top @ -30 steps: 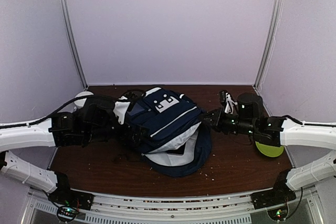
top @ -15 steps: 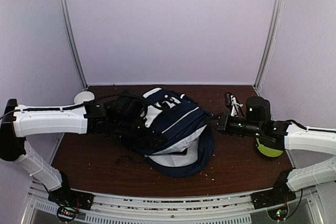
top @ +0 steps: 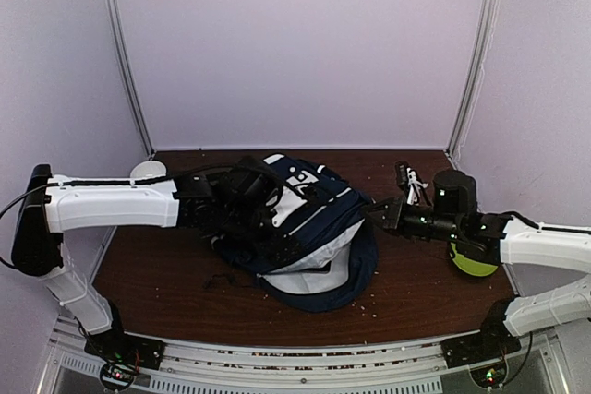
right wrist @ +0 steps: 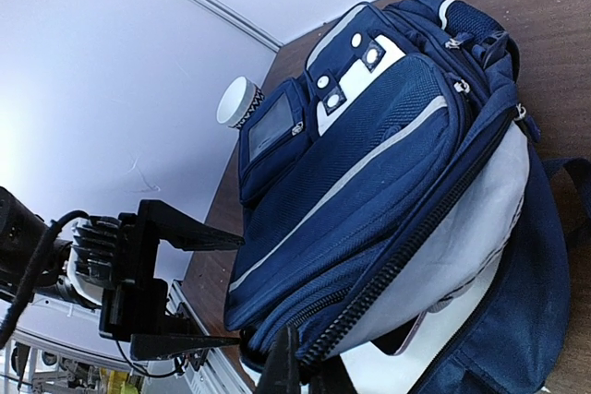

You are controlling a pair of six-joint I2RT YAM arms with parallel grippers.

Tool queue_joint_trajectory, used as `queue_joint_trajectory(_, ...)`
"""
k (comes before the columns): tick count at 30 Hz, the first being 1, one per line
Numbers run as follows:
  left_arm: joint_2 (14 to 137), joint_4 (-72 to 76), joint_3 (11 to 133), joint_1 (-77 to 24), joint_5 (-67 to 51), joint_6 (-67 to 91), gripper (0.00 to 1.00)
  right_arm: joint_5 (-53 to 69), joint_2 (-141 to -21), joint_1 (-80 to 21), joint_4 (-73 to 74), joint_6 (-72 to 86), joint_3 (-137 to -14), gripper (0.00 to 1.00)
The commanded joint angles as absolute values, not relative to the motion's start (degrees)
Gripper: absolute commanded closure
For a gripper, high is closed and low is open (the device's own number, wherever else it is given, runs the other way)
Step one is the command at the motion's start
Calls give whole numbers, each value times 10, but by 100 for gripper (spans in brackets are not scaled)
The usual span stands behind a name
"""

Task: Pack the student bag
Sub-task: Adjust the student bag at the center of the board.

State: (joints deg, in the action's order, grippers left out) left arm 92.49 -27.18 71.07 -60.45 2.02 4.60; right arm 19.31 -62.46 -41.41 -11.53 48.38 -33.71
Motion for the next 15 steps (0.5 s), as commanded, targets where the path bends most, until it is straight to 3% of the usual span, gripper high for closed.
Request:
queue_joint_trajectory(1,931,-269,730,-612,26,33,16,207,-611,-411,-192,484,-347,100)
queue_joint_trajectory(7,941,-278,741,-620,41,32,15,216,-621,-412,-197,486,-353,100)
queue_joint_trajectory(10,970,-301,758,-621,83,29,20,220,-624,-411,-203,491,-354,100)
queue_joint_trajectory(13,991,-300,764,-621,106,31,36,226,-625,-411,-201,491,-358,100)
queue_joint_trajectory(15,996,-298,768,-621,118,34,56,228,-624,-411,-194,486,-361,100)
